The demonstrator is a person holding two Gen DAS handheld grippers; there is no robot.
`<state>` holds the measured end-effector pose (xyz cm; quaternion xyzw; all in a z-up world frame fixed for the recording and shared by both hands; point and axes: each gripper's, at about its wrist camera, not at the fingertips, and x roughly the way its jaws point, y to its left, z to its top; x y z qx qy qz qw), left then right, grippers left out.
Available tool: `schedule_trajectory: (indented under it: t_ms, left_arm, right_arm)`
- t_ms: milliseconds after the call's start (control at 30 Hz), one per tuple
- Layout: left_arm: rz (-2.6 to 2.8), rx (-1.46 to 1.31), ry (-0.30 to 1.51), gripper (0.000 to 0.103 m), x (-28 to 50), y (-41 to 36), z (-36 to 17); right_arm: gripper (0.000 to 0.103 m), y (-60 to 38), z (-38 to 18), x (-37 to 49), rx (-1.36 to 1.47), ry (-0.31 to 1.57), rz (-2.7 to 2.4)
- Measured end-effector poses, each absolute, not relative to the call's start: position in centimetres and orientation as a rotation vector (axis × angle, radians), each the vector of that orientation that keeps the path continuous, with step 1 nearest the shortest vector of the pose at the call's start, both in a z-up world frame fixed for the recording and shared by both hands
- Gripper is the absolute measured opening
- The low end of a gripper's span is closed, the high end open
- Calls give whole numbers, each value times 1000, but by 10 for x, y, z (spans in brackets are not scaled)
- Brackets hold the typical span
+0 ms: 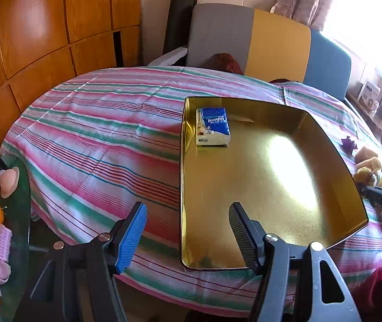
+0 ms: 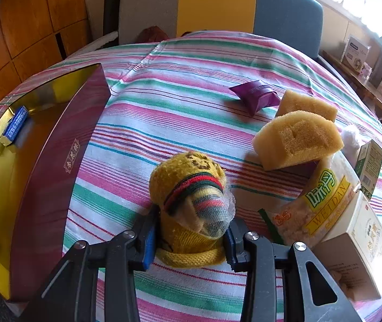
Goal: Organize objects
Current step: 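Lift the yellow knitted toy with the right gripper toward the tray, then lower the knitted toy beside the tissue pack and open the right gripper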
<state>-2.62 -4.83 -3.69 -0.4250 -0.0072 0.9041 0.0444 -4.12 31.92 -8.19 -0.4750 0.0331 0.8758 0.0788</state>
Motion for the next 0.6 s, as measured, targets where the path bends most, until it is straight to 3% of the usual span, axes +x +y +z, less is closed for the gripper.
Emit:
schedule_trajectory:
  t_ms: [167,333,600]
  left_arm:
    - [2792,-1300,-89,64,-29,-59,-37]
    - [2841,-1315,-172,64,-33,-77,-36]
    - [2868,-1342,-246,64,-39,-97,-38]
  right_arm:
    - [34,321,-30,-39,-1309,197,2646]
    - [34,268,16,-45,-1271,146,2850]
    - [34,128,-17,-102,-1622,116,3029]
